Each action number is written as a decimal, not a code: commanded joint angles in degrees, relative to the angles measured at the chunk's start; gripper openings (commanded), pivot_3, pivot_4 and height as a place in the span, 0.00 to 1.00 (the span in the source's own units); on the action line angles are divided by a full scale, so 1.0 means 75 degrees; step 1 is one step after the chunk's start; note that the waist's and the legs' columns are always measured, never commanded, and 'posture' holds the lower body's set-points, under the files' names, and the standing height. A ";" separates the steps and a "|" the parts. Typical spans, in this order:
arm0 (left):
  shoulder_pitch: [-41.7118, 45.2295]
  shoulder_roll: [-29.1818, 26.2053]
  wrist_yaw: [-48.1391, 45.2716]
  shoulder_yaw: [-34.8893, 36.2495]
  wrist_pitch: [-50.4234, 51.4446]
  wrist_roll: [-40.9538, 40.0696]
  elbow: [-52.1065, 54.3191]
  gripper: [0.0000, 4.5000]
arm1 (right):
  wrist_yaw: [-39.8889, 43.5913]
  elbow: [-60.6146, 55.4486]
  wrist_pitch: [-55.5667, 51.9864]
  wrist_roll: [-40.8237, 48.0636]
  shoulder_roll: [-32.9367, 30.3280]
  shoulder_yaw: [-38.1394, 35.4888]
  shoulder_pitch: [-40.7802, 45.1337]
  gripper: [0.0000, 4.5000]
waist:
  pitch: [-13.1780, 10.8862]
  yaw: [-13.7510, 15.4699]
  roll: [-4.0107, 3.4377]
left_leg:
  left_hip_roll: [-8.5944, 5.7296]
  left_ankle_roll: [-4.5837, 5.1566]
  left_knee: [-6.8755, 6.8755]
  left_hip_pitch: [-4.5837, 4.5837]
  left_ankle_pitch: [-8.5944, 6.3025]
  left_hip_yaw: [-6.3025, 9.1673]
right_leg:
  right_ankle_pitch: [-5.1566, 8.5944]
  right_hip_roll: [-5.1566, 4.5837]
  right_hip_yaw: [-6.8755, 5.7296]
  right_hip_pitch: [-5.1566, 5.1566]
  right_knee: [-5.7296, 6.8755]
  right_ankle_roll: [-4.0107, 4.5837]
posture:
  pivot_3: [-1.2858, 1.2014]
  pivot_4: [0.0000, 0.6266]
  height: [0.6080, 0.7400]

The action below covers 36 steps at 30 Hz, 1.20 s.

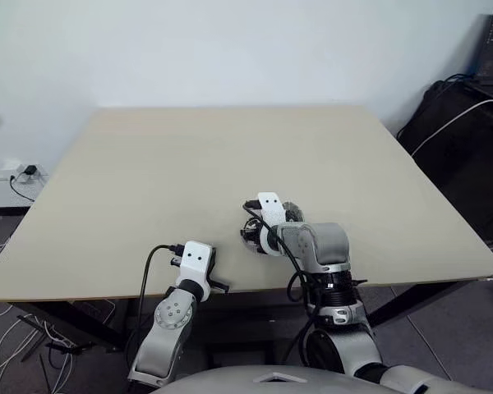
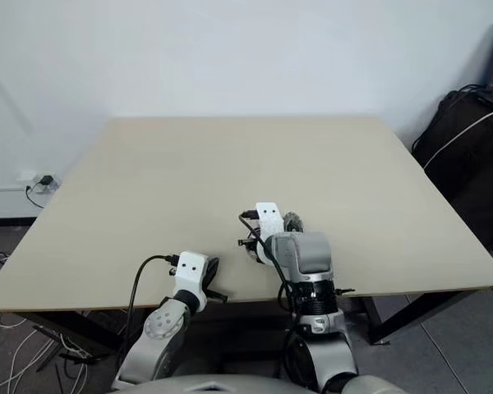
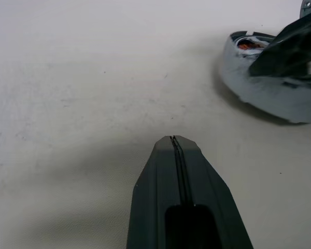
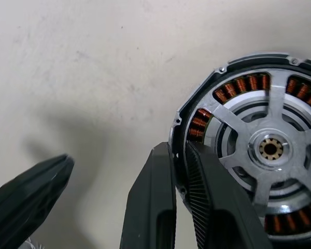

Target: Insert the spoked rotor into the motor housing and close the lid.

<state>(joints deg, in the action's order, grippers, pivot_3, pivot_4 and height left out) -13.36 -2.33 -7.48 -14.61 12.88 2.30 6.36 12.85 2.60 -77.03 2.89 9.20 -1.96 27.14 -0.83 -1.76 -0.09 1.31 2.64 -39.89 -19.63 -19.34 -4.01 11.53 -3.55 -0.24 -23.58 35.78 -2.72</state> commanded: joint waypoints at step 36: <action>0.0073 -0.0031 -0.0132 -0.0135 -0.0060 0.0041 0.0145 0.00 | -0.2181 -0.2304 0.4104 0.5922 0.0135 -0.2000 0.0183 0.01 | -0.0020 -0.0071 -0.0039 | -0.0012 0.0017 0.0024 -0.0162 0.0020 0.0026 | -0.0039 0.0003 -0.0006 -0.0128 -0.0004 0.0002 | 0.52 0.00 1.00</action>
<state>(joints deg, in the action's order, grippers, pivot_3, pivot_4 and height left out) -13.62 -2.57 -8.19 -15.13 13.06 2.31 6.36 -2.17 -11.25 -50.96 50.44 8.78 -18.53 28.93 -0.98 -2.29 -0.38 1.21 2.77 -39.70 -20.85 -19.19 -3.82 11.24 -3.53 -0.28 -24.55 35.75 -2.71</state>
